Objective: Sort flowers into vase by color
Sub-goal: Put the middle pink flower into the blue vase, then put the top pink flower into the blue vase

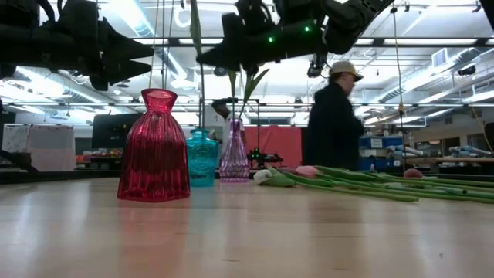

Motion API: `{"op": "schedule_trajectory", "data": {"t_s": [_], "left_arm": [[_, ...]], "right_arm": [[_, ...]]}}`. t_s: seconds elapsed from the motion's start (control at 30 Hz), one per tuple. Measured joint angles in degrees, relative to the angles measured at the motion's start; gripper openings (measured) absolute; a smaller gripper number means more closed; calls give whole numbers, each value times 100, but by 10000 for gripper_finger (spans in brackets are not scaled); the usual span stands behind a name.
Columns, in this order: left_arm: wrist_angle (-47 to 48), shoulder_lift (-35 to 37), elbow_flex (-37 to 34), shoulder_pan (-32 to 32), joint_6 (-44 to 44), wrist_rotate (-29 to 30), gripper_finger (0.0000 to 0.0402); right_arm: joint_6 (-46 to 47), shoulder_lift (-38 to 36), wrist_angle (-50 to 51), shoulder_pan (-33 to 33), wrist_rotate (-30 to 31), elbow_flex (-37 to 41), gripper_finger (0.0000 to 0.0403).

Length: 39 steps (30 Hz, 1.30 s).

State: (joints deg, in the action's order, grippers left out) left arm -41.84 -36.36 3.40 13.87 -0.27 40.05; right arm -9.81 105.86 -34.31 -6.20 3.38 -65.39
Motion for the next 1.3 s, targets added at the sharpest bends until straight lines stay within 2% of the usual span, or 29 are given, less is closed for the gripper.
{"op": "schedule_trajectory", "data": {"t_s": [0.1,0.3,0.47,0.63,0.8,1.0,1.3], "left_arm": [[-6,-2,0,0,0,38,307],[-22,0,0,0,0,57,307],[-20,0,0,0,13,57,307],[2,0,0,0,21,68,307],[-12,0,0,0,20,109,307],[-18,-2,0,0,9,131,307],[-18,0,0,0,-31,133,307]], "right_arm": [[212,-8,655,-69,-147,-36,56],[207,-21,1815,-106,-300,-280,156],[102,-179,2770,-87,-302,-521,198],[108,-557,3833,-79,-232,-574,207],[401,-1011,4692,31,83,-586,207],[777,-1387,5958,307,874,-564,206],[2111,-1819,7002,213,1092,755,198]]}}
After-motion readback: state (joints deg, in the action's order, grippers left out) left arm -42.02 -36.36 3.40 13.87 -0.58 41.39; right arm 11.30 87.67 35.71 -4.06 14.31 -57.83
